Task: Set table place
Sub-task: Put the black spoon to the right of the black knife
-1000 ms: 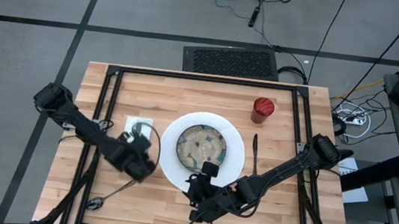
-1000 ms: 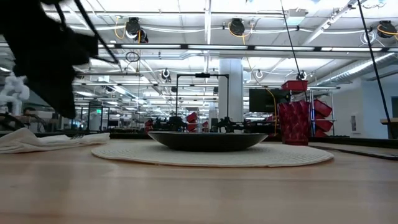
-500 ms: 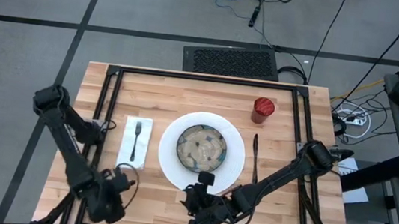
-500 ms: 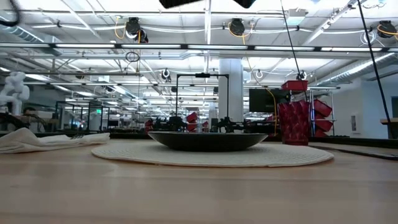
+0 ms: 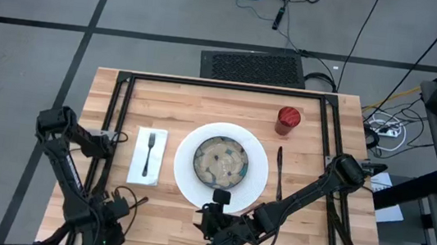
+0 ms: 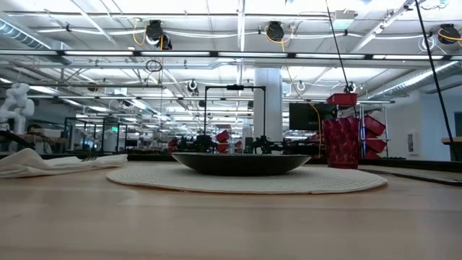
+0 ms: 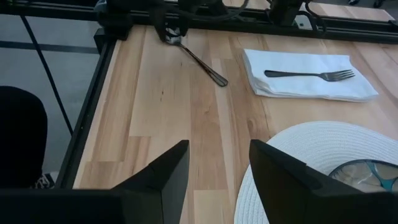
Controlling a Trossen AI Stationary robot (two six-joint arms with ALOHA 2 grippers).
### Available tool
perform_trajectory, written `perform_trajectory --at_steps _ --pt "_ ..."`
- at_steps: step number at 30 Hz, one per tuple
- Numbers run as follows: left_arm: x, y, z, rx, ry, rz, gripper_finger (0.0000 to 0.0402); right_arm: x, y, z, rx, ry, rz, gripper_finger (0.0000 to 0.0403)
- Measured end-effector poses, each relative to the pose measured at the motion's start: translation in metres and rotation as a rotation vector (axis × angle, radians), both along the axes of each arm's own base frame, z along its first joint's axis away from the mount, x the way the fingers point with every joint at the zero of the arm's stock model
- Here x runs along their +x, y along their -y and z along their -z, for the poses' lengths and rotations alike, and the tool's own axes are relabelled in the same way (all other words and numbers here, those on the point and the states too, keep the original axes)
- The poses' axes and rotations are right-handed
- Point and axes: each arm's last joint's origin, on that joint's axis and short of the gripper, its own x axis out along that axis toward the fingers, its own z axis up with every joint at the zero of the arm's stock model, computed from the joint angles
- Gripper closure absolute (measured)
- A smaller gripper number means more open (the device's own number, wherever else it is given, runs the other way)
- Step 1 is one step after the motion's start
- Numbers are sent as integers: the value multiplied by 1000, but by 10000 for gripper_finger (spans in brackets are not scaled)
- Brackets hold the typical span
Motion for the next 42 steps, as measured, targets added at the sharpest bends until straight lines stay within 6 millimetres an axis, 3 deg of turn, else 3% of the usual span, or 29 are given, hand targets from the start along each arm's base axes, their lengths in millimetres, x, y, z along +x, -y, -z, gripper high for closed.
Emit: perform_trajectory --at_steps 9,18,23,32,42 --pt "-8 9 33 145 -61 39 203 0 0 0 0 0 1 248" --pt "2 10 42 129 -84 3 208 1 0 -1 5 12 0 248" --pt "9 10 41 98 -88 7 251 2 0 -2 7 25 -3 248" --pt "16 9 42 73 -77 18 389 2 0 -2 7 24 -2 248" --pt "25 6 40 113 -23 33 400 2 0 -2 -16 22 -16 248"
